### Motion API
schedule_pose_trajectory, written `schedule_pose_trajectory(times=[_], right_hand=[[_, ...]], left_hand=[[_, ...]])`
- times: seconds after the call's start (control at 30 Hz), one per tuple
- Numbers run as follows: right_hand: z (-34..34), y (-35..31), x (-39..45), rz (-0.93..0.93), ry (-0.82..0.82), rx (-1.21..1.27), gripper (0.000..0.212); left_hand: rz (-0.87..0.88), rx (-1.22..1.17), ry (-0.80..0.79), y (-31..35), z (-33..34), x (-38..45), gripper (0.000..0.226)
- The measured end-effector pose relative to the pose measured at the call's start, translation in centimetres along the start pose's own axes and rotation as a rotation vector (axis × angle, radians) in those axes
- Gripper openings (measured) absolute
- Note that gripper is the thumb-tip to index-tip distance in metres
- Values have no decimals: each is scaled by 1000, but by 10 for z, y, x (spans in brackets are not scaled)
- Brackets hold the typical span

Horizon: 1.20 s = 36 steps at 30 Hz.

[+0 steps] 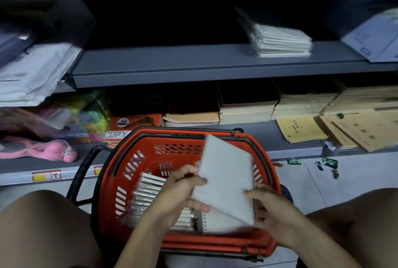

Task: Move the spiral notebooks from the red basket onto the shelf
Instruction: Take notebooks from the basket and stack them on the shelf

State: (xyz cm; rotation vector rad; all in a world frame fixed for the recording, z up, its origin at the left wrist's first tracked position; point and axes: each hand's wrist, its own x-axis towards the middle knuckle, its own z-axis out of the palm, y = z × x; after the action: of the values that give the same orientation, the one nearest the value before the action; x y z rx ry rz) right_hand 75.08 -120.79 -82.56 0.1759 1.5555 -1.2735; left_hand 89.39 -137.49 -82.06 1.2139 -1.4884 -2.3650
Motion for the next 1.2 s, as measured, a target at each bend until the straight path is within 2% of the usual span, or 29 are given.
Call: schedule_pose_trajectory(times=[0.07, 0.13, 0.23, 0.4, 0.63, 0.77, 0.93, 1.1, 1.2], right_hand=[[-3, -15, -20, -115, -99, 85, 32], [-9, -31, -42, -238, -209, 106, 45], [-14, -57, -76, -377, -284, -15, 61], [-17, -94, -87, -629, -67, -13, 59], [-19, -124, -76, -777, -3, 213, 39], [-26, -123, -61, -897, 104, 290, 48], [-34, -147, -51, -932, 94, 325, 46], [-42, -203, -41, -853, -18, 330, 38], [-42, -242, -20, -772, -3, 411, 40]], left_hand=[[73, -60, -124, 12, 0, -10, 22], [165, -127, -178, 25, 4, -16, 26], [299, -167, -207, 43, 11, -21, 34], [414, -276, -296, 74, 35, -28, 39], [566, -266, -205, 106, 76, -9, 40], [605, -223, -218, 114, 86, 1, 41], [637, -160, -222, 133, 101, 17, 37], [585, -255, -280, 187, 127, 39, 30], [579, -247, -205, 214, 141, 59, 27]])
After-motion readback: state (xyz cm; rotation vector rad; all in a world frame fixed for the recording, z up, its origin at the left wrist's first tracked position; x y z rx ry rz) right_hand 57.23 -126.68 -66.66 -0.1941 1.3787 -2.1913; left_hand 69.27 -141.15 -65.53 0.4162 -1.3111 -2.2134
